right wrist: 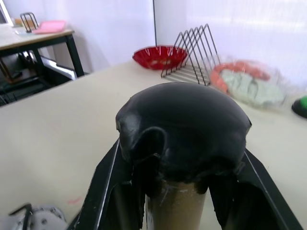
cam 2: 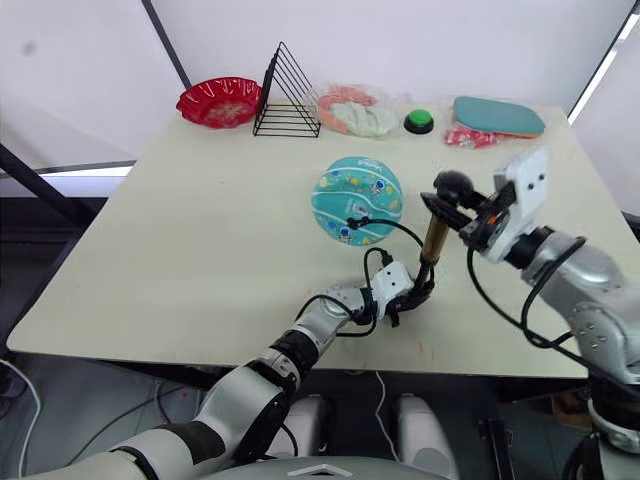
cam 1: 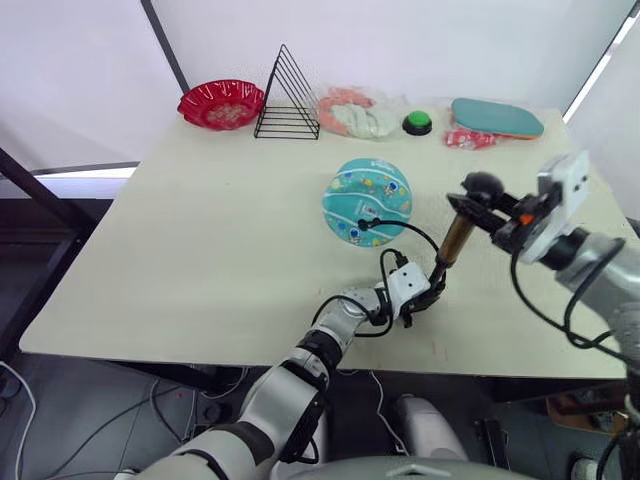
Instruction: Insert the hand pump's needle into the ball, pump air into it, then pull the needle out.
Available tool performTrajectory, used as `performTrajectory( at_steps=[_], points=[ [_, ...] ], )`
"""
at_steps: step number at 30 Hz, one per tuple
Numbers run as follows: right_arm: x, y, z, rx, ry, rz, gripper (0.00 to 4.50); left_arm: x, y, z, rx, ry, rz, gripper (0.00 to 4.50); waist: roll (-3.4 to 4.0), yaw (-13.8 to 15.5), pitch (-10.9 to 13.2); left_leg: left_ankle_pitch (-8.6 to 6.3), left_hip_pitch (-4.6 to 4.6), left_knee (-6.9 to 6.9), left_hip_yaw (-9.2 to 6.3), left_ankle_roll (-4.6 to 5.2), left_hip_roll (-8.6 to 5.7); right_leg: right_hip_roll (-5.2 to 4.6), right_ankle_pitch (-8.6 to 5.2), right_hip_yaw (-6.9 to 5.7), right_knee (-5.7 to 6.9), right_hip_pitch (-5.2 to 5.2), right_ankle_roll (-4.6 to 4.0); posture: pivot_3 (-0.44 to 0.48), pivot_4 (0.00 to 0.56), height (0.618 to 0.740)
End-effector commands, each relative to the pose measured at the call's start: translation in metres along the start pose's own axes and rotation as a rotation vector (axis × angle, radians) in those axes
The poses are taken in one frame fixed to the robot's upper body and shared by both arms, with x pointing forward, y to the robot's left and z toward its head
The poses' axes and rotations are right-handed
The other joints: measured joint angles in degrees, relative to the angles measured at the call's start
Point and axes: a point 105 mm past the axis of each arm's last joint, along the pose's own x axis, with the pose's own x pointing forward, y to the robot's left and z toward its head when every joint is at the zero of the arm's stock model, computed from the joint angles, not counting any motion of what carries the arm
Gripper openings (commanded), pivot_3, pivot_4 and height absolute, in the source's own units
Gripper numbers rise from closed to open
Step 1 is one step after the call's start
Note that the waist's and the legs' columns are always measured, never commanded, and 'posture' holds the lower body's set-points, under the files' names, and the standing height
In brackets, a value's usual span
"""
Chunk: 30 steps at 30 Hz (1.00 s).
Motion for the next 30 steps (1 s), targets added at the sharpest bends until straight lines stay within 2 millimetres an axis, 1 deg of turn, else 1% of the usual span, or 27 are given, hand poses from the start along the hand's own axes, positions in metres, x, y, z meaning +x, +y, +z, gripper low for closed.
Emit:
performTrajectory(
  at_steps=[1,2,4,6,9,10,11,13,14,15,17,18,19,20,21,22,24,25,27,29,30],
  points=[
    [-0.005,-0.009,-0.092,0.055,0.265,-0.071,1.15,-0.006,-0.018,-0.034,-0.043,0.109,-0.058,1.07,-0.09,-0.3,-0.2,-0.02,0.18,-0.04,0.02,0.01,0.02,-0.01,-0.06,0.00,-0.04,0.13,-0.09,0.000,0.150,0.740],
    [-0.004,-0.008,-0.103,0.065,0.280,-0.074,1.15,-0.007,-0.018,-0.035,-0.044,0.109,-0.057,1.07,-0.16,-0.5,-0.3,-0.02,0.19,-0.05,0.03,0.02,0.03,-0.02,-0.12,0.00,-0.04,0.14,-0.20,0.000,0.150,0.740],
    [-0.002,-0.007,-0.115,0.079,0.291,-0.078,1.15,-0.007,-0.018,-0.035,-0.045,0.109,-0.055,1.07,-0.24,-0.8,-0.5,-0.02,0.22,-0.07,-0.01,0.02,0.07,-0.01,-0.14,-0.02,-0.04,0.16,-0.23,0.000,0.150,0.740],
    [-0.001,-0.005,-0.123,0.084,0.298,-0.073,1.15,-0.008,-0.018,-0.036,-0.045,0.109,-0.056,1.06,-0.22,-1.0,-0.6,-0.02,0.25,-0.08,-0.01,0.02,0.07,-0.01,-0.14,-0.03,-0.03,0.18,-0.24,0.000,0.150,0.740],
    [-0.001,-0.004,-0.125,0.076,0.297,-0.067,1.15,-0.008,-0.019,-0.036,-0.046,0.109,-0.056,1.06,-0.26,-1.1,-0.8,-0.02,0.27,-0.10,0.00,0.02,0.07,0.01,-0.14,-0.01,-0.02,0.18,-0.23,0.000,0.150,0.740],
    [0.000,-0.006,-0.119,0.065,0.284,-0.068,1.15,-0.008,-0.019,-0.036,-0.046,0.109,-0.057,1.06,-0.28,-1.1,-0.8,-0.03,0.27,-0.10,-0.01,0.02,0.07,0.03,-0.13,-0.02,-0.02,0.19,-0.23,0.000,0.150,0.740],
    [0.004,-0.017,-0.087,0.044,0.199,-0.096,1.15,-0.008,-0.019,-0.037,-0.040,0.113,-0.057,1.06,-0.27,-1.1,-0.8,-0.03,0.27,-0.10,-0.02,0.02,0.09,0.04,-0.14,-0.02,-0.02,0.18,-0.23,0.000,0.150,0.740],
    [0.006,-0.027,-0.039,-0.004,0.083,-0.118,1.15,-0.008,-0.019,-0.037,-0.034,0.118,-0.060,1.06,-0.23,-1.1,-0.7,-0.03,0.26,-0.10,-0.02,0.02,0.09,0.04,-0.14,-0.02,-0.02,0.17,-0.25,0.000,0.150,0.740],
    [0.005,-0.028,-0.018,-0.027,0.034,-0.117,1.15,-0.008,-0.019,-0.038,-0.032,0.120,-0.062,1.06,-0.10,-1.1,-0.6,-0.03,0.25,-0.11,-0.02,0.02,0.09,0.04,-0.14,-0.02,-0.02,0.17,-0.25,0.000,0.150,0.740],
    [0.004,-0.028,-0.001,-0.043,0.001,-0.113,1.15,-0.008,-0.020,-0.038,-0.031,0.121,-0.063,1.06,-0.01,-1.0,-0.4,-0.02,0.18,-0.10,-0.01,0.02,0.07,-0.04,-0.14,0.00,-0.01,0.12,-0.24,0.000,0.150,0.740],
    [0.001,-0.025,0.025,-0.065,-0.040,-0.105,1.15,-0.008,-0.020,-0.037,-0.031,0.121,-0.065,1.06,0.27,-0.8,0.0,-0.02,0.05,-0.10,0.02,0.03,0.02,-0.13,-0.13,0.02,-0.02,0.03,-0.22,0.000,0.150,0.740],
    [-0.001,-0.024,0.031,-0.070,-0.045,-0.102,1.15,-0.008,-0.020,-0.037,-0.030,0.121,-0.065,1.06,0.33,-0.8,0.1,-0.02,0.02,-0.09,0.07,0.03,-0.02,-0.15,-0.01,0.05,-0.03,0.02,0.00,0.000,0.150,0.740],
    [-0.002,-0.023,0.039,-0.083,-0.050,-0.095,1.15,-0.007,-0.020,-0.037,-0.030,0.120,-0.066,1.06,0.38,-0.7,0.2,-0.02,0.00,-0.09,0.09,0.03,-0.05,-0.16,0.00,0.06,-0.04,0.01,0.01,0.000,0.150,0.740],
    [-0.006,-0.021,0.053,-0.110,-0.058,-0.091,1.15,-0.007,-0.020,-0.037,-0.029,0.120,-0.068,1.06,0.42,-0.7,0.3,-0.02,-0.04,-0.09,0.08,0.03,-0.09,-0.18,0.00,0.06,-0.05,0.00,0.01,0.000,0.150,0.740],
    [-0.011,-0.021,0.075,-0.129,-0.095,-0.092,1.15,-0.006,-0.020,-0.036,-0.027,0.120,-0.071,1.06,0.45,-0.7,0.5,-0.02,-0.05,-0.09,0.10,0.03,-0.10,-0.20,0.00,0.07,-0.07,0.00,0.02,0.000,0.150,0.740],
    [-0.016,-0.019,0.093,-0.153,-0.118,-0.090,1.15,-0.006,-0.021,-0.036,-0.027,0.119,-0.073,1.06,0.56,-0.7,0.7,-0.02,-0.09,-0.09,0.09,0.03,-0.10,-0.23,0.01,0.07,-0.08,-0.03,0.04,0.000,0.150,0.740],
    [-0.023,-0.017,0.111,-0.170,-0.134,-0.091,1.15,-0.006,-0.021,-0.036,-0.026,0.119,-0.074,1.06,0.72,-0.6,0.8,-0.01,-0.35,0.03,0.14,0.06,-0.10,-0.30,0.08,0.12,-0.08,-0.25,0.15,0.000,0.150,0.740],
    [-0.025,-0.016,0.118,-0.168,-0.140,-0.090,1.15,-0.006,-0.021,-0.035,-0.026,0.119,-0.075,1.06,0.64,-0.6,0.9,0.00,-0.74,0.13,0.12,0.08,-0.10,-0.26,0.16,0.12,-0.07,-0.59,0.26,0.000,0.150,0.740],
    [-0.027,-0.014,0.126,-0.163,-0.146,-0.084,1.15,-0.006,-0.020,-0.035,-0.026,0.118,-0.076,1.06,0.62,-0.7,0.9,-0.03,-0.90,0.19,0.13,0.12,-0.15,-0.20,0.18,0.14,-0.07,-0.70,0.27,0.000,0.150,0.740],
    [-0.027,-0.013,0.125,-0.148,-0.141,-0.082,1.15,-0.006,-0.020,-0.035,-0.026,0.118,-0.076,1.06,0.62,-0.7,0.9,-0.09,-0.89,0.18,0.27,0.21,-0.16,-0.21,0.22,0.26,-0.06,-0.73,0.22,0.000,0.150,0.740],
    [-0.023,-0.016,0.110,-0.135,-0.099,-0.092,1.15,-0.005,-0.020,-0.035,-0.026,0.117,-0.078,1.06,0.59,-0.7,0.9,-0.11,-0.89,0.19,0.33,0.24,-0.16,-0.22,0.22,0.32,-0.06,-0.73,0.22,0.000,0.150,0.740]
  ],
)
